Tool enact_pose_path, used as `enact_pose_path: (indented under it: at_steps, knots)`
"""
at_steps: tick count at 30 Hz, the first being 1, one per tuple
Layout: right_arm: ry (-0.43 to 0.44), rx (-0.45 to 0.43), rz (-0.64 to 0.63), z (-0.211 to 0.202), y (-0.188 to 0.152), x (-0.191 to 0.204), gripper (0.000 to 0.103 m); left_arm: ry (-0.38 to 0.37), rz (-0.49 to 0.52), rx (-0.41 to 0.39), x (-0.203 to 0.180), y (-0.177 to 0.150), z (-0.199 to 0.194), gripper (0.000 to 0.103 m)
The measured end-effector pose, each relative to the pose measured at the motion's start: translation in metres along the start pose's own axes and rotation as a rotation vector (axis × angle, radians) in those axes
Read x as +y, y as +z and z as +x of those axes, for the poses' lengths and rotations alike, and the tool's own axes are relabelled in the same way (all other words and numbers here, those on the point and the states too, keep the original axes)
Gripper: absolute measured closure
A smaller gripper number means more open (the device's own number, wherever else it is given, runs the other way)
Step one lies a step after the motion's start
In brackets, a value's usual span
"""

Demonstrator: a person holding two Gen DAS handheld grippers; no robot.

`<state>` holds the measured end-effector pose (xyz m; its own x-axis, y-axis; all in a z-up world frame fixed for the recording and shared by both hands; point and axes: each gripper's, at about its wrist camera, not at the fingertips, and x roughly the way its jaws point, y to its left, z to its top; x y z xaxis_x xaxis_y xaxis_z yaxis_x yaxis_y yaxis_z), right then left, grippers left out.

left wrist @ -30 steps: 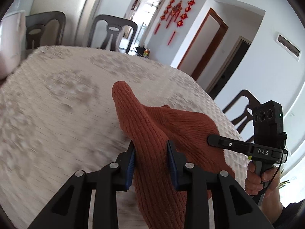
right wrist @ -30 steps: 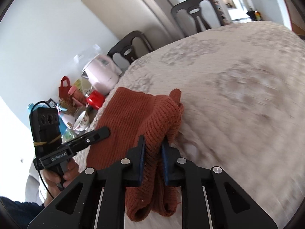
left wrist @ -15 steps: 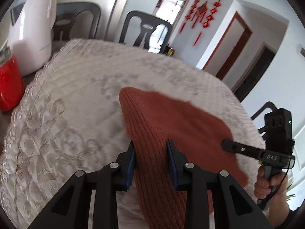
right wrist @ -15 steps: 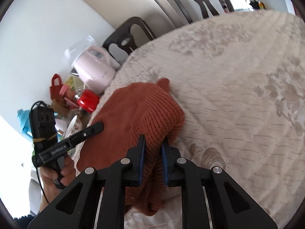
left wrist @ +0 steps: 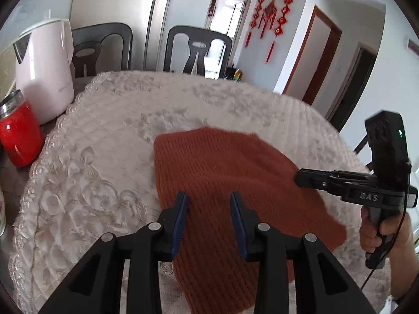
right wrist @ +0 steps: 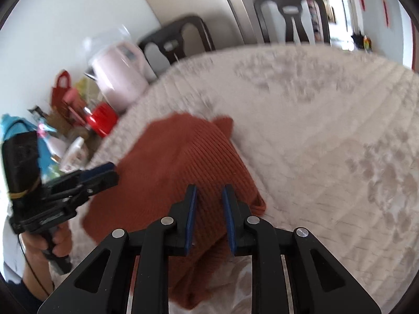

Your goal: Fold small clothes

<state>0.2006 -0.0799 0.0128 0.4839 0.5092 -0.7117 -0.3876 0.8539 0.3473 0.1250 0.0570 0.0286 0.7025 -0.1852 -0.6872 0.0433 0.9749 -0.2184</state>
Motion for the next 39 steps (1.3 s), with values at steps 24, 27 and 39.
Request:
enact_pose_path:
  at_steps: [24, 27, 39]
  knots:
    - [-0.098, 0.016, -0.245, -0.046, -0.075, 0.051, 0.082, 0.104, 0.045, 0.002, -0.028, -0.062, -0.047, 0.066]
    - [-0.109, 0.003, -0.265, -0.055, -0.080, 0.055, 0.082, 0.131, 0.031, -0.001, -0.030, -0.066, -0.055, 0.066]
    - [-0.179, 0.015, -0.285, -0.062, -0.098, 0.049, 0.059, 0.238, 0.037, 0.025, -0.029, -0.083, -0.064, 0.059]
